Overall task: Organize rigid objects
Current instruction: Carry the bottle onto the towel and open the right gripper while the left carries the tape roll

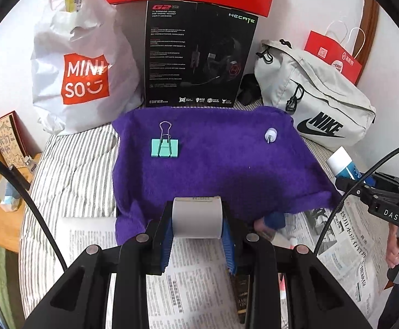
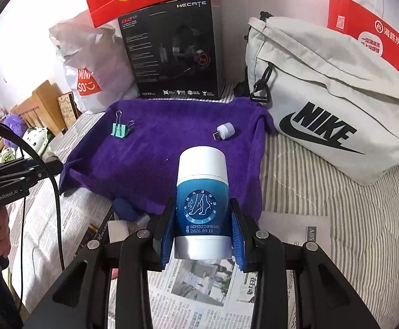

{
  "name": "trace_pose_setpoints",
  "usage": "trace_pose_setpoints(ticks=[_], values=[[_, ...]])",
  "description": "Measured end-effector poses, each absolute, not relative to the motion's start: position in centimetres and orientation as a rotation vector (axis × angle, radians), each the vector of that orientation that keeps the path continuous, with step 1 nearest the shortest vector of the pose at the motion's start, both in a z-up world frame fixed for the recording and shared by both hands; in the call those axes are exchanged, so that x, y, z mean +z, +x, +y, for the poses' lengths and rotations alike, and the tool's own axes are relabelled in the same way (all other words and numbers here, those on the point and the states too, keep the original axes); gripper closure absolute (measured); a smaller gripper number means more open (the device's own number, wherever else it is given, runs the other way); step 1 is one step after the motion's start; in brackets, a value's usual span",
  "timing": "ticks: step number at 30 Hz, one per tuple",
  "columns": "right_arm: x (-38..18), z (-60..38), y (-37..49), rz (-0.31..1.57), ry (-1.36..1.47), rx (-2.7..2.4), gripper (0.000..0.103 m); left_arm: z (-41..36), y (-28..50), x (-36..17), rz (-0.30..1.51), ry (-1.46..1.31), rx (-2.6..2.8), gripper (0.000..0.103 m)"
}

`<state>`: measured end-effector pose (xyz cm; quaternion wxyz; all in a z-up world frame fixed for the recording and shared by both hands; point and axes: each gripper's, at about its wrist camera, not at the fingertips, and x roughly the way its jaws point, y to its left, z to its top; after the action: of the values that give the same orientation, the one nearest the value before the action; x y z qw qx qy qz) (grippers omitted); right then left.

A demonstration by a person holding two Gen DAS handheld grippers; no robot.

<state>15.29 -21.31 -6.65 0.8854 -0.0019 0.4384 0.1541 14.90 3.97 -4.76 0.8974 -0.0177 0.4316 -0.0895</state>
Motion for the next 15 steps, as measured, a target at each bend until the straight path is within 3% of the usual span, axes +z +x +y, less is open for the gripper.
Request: trace_pose_setpoints(ticks=[15], values=[[-8.4,-20.8,18.9,0.962,-0.004,0.281,0.067,5.4,18.5,-6.2,0.971,-0.07,-0.2,0.074]])
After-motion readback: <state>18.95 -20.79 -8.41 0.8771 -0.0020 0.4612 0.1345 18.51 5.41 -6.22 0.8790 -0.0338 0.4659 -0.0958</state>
